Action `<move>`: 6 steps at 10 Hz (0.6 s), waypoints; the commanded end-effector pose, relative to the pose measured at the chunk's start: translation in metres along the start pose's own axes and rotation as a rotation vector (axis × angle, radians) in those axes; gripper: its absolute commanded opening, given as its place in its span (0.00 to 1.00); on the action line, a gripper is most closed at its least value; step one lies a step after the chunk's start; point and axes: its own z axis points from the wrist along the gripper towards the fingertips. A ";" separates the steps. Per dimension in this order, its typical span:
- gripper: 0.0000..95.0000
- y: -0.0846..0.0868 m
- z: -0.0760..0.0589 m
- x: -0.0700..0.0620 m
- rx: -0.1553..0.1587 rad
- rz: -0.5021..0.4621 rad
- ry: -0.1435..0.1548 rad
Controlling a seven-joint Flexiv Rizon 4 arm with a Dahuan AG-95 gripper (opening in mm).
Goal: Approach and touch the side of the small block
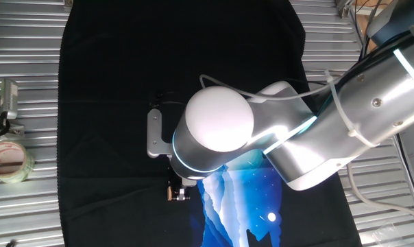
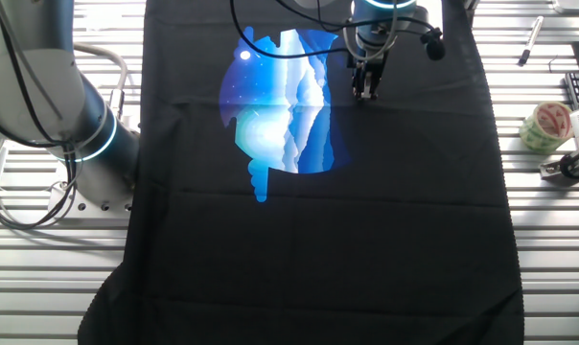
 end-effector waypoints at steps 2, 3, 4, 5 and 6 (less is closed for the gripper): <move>0.00 0.000 0.000 0.001 -0.002 -0.002 0.002; 0.00 -0.001 0.000 0.001 -0.002 -0.002 0.002; 0.00 -0.003 0.001 0.001 -0.001 -0.002 0.000; 0.00 -0.005 0.001 0.001 -0.001 -0.008 -0.002; 0.00 -0.009 0.001 0.002 -0.003 -0.015 -0.005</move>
